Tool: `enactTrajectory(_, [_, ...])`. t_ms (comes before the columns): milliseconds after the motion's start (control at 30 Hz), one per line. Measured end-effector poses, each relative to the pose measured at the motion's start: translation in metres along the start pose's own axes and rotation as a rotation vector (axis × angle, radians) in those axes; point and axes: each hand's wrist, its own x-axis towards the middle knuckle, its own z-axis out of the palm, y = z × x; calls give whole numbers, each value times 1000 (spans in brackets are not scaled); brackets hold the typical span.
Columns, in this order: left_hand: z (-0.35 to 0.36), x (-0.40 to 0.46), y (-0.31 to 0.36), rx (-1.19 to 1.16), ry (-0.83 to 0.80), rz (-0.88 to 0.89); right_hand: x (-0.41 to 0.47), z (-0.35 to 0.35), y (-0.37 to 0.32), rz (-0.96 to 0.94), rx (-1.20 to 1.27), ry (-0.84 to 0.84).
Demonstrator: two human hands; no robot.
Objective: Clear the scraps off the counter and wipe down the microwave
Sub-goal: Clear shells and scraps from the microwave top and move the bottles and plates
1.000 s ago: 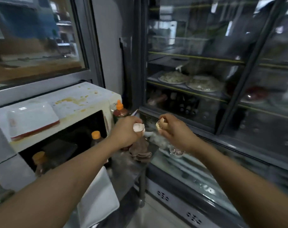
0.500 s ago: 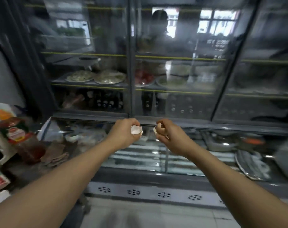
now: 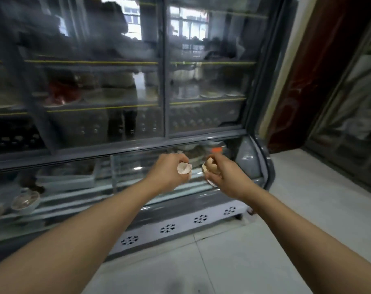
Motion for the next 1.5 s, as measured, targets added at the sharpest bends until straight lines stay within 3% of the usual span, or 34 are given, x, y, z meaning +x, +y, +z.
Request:
enactTrajectory(400, [148,77,159,-22,-245,337,-95,-114,156,381,-60,218])
enactTrajectory(733, [255,200,254,-79,-379,469,-92,-198,281,601,-103,298])
enactTrajectory(1233, [391,379,402,-66,-433,603,-49,-326,480,689,-105,455])
enactTrajectory(1500, [476,478,493,-48,-394,538,-13,-414,625,659,-100,418])
